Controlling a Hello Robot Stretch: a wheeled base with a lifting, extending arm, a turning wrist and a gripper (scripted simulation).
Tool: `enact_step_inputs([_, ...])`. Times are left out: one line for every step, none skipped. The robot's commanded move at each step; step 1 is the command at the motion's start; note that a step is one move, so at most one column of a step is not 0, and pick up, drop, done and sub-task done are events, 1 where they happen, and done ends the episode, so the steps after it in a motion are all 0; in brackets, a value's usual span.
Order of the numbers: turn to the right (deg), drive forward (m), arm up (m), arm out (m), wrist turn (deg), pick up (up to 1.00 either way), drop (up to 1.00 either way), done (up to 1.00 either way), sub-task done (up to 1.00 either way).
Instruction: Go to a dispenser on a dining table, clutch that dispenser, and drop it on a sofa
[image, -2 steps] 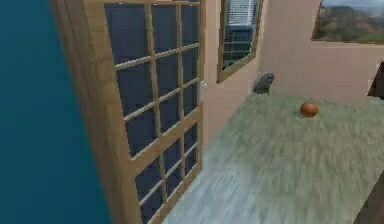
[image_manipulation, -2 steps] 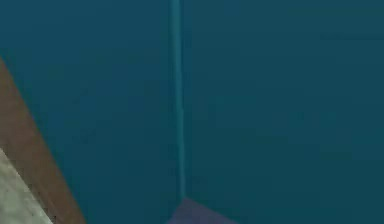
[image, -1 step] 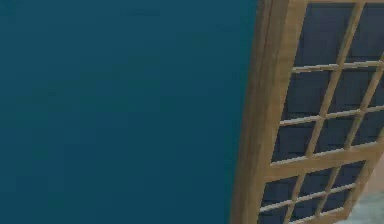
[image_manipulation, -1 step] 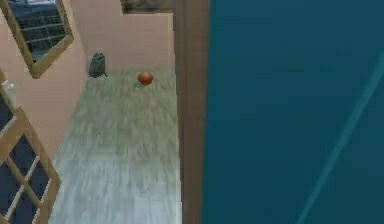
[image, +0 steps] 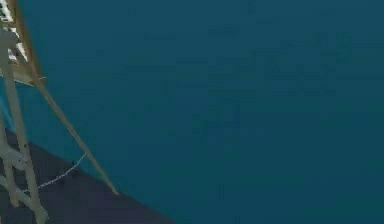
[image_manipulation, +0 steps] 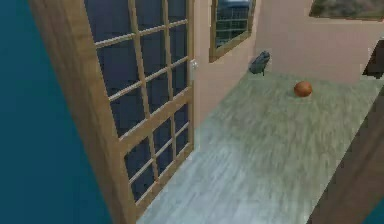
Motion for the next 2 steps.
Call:
enact_step_inputs([-45.0, 0.00, 0.00, 0.00, 0.0, 0.00, 0.00, 0.00, 0.00])
enact_step_inputs([-42.0, 0.00, 0.00, 0.00, 0.0, 0.00, 0.00, 0.00, 0.00])
